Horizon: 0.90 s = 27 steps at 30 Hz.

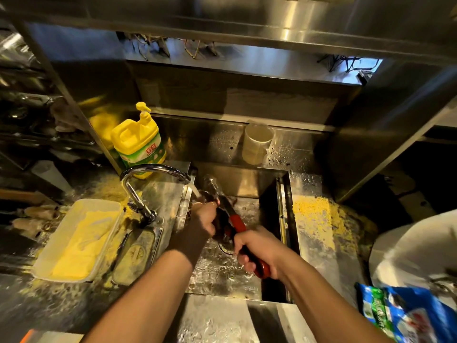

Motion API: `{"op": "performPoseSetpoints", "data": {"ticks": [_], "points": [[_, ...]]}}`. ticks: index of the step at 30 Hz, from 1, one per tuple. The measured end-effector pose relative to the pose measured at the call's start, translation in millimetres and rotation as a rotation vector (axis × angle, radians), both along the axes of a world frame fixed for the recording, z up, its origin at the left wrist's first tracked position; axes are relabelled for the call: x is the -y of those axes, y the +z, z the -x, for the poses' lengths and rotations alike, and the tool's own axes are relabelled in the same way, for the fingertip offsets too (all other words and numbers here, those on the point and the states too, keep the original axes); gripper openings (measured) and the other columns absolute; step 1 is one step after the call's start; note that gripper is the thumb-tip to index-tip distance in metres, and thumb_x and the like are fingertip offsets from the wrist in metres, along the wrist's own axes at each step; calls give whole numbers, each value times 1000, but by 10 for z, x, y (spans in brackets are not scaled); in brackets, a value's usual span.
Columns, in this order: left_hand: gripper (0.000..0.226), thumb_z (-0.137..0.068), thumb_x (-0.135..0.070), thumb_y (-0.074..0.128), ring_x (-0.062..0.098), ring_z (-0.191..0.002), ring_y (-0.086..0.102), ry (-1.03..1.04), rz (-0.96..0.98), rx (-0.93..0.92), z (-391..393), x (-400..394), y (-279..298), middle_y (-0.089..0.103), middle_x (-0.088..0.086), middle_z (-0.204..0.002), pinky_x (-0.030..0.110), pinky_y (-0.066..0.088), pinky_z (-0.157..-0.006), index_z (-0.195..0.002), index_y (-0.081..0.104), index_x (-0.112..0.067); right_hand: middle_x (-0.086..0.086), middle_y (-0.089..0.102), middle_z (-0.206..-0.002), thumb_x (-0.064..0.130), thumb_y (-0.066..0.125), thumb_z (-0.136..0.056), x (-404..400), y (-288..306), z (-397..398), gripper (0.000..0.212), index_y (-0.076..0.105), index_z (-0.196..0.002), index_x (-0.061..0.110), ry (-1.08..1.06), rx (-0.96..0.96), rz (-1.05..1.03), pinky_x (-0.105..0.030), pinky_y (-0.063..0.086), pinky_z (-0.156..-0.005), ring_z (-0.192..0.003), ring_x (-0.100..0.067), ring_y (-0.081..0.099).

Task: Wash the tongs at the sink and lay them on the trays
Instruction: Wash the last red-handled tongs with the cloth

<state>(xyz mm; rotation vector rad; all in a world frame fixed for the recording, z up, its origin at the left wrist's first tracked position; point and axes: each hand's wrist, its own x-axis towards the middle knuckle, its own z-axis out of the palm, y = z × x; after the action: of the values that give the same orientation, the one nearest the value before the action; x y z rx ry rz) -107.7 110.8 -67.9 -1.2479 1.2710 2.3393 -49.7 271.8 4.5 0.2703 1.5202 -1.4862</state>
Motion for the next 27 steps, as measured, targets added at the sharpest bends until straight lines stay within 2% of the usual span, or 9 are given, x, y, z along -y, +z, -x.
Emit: {"op": "performPoseSetpoints", "data": {"ticks": [3,6,9,11,14,16,20,25,27], "points": [[14,-100,-4,50,22,-54,67,38,44,6,5,-38,19,63,17,-87,44,61,-79,-109,60,-1,-2,41,-53,-4,53,-73,37,40,17,23,48,-95,2,17,-14,-17,-22,29,-33,-40,-13,35],[32,-96,-8,59,31,-73,73,152,155,-20,20,180,-20,69,23,-101,41,62,-64,-126,57,3,-4,43,-54,-3,56,-72,-174,94,19,34,50,-105,-3,120,16,-44,-22,30,-34,-42,-14,35],[52,-96,-26,63,40,-110,66,152,389,137,-60,317,-28,62,22,-128,52,57,-89,-140,46,-5,-5,45,-57,-4,58,-73,-436,206,87,35,46,-106,-3,148,48,-55,-20,32,-33,-42,-13,38],[43,-98,-26,61,40,-106,66,102,404,190,-187,332,-5,60,22,-128,47,57,-82,-132,50,-3,-4,46,-56,-6,55,-78,-514,286,142,29,45,-106,-3,30,37,-34,-19,33,-32,-39,-12,40],[10,-98,-9,58,22,-68,61,-82,358,116,-400,164,-18,57,24,-107,27,53,-59,-91,59,-2,0,52,-54,2,57,-83,-498,338,197,16,53,-98,5,-18,-208,-202,-23,37,-37,-38,-12,45],[10,-96,1,60,7,-50,59,-30,439,72,-466,64,-101,58,35,-90,18,49,-48,-93,60,10,-4,60,-70,12,60,-83,-455,325,185,25,55,-107,12,125,-571,-560,-30,45,-52,-54,-20,57],[29,-96,-14,65,31,-103,68,-202,337,-31,-551,-84,35,68,20,-111,32,51,-81,-120,61,1,-9,57,-124,26,60,-89,-417,182,19,79,16,-154,20,404,-1010,-1221,-39,52,-70,-96,-31,66],[19,-95,-16,66,19,-92,71,-311,288,-263,-535,-147,331,73,6,-107,28,60,-63,-113,63,-20,-10,57,-127,36,57,-89,-461,148,-174,80,12,-155,24,247,-1028,-1209,-46,56,-79,-101,-34,65],[24,-95,-14,66,21,-95,70,-345,298,-331,-497,-215,437,72,11,-112,38,62,-81,-118,61,-13,-10,59,-123,35,58,-87,-518,180,-254,79,17,-154,24,149,-1016,-1173,-43,52,-78,-103,-36,64]]}}
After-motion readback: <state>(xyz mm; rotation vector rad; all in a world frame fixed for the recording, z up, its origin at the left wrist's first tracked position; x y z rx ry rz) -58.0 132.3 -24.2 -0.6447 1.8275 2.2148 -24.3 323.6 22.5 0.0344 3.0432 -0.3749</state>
